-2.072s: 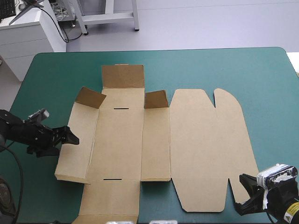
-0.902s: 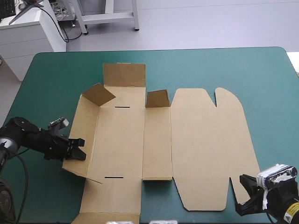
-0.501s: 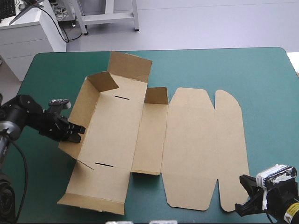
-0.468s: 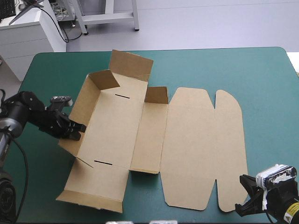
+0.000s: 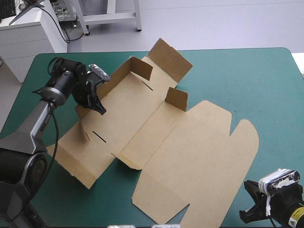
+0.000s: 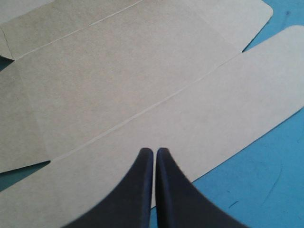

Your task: Fold the box

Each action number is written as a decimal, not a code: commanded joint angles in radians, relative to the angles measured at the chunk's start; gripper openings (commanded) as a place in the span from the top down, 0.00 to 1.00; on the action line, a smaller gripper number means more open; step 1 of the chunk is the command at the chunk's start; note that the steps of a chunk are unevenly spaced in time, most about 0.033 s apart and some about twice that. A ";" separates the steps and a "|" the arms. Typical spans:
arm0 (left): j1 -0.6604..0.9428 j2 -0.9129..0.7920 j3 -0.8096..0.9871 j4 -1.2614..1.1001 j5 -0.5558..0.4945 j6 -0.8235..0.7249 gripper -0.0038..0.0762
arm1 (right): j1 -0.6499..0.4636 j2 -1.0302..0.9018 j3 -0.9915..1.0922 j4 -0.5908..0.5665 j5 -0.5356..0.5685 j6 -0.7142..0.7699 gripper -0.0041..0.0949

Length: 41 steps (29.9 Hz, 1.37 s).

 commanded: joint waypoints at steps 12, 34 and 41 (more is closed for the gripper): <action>-0.322 -0.024 -0.079 0.348 -0.210 0.059 0.96 | -0.004 0.009 -0.024 0.004 -0.058 -0.010 0.96; -0.534 -0.248 0.316 0.856 -0.551 -0.241 0.96 | -0.004 0.009 -0.024 0.004 -0.060 -0.003 0.96; -0.546 -0.347 0.500 1.147 -0.658 -0.383 0.96 | -0.004 0.009 -0.024 0.004 -0.060 -0.003 0.96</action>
